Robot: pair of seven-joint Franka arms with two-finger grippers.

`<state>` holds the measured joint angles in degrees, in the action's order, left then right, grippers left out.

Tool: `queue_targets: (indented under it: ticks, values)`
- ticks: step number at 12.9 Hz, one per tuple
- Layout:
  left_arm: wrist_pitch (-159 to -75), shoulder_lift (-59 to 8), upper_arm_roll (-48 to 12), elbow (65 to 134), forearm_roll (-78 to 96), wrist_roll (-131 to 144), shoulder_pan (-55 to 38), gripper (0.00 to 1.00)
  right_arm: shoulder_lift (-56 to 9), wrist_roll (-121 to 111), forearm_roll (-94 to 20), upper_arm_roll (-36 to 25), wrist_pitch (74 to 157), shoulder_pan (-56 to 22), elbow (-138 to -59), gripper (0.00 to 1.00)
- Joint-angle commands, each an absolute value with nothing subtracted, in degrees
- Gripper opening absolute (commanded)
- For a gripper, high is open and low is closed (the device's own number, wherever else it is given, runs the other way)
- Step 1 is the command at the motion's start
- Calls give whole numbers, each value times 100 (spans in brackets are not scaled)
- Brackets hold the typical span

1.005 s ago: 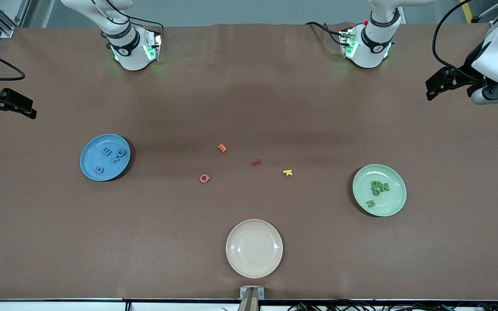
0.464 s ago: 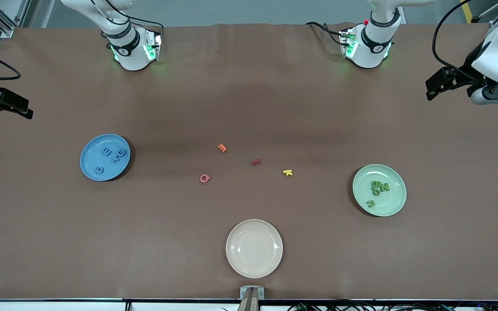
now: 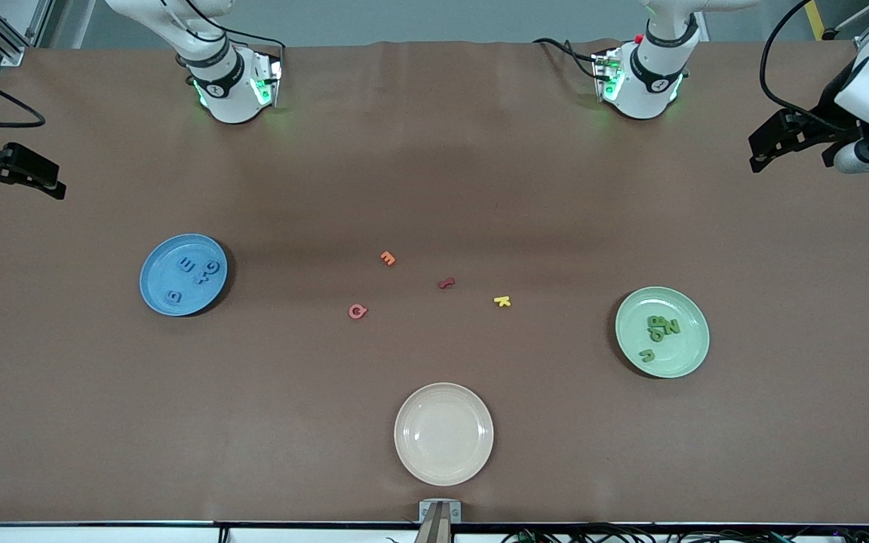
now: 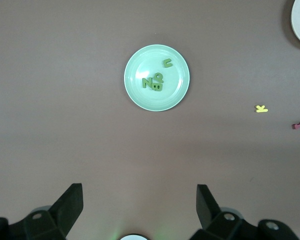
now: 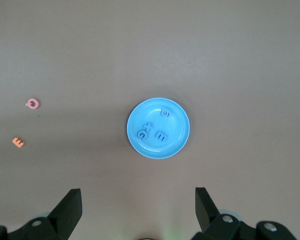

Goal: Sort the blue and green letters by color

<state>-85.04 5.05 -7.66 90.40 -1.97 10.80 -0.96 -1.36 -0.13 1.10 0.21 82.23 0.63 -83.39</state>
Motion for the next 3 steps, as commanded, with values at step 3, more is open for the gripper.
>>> queue_targets:
  ticks: [3]
  values:
    - [-8174, 501, -782, 8815, 26, 1002, -79, 100, 281, 44, 53, 9, 8473, 62, -8816, 100]
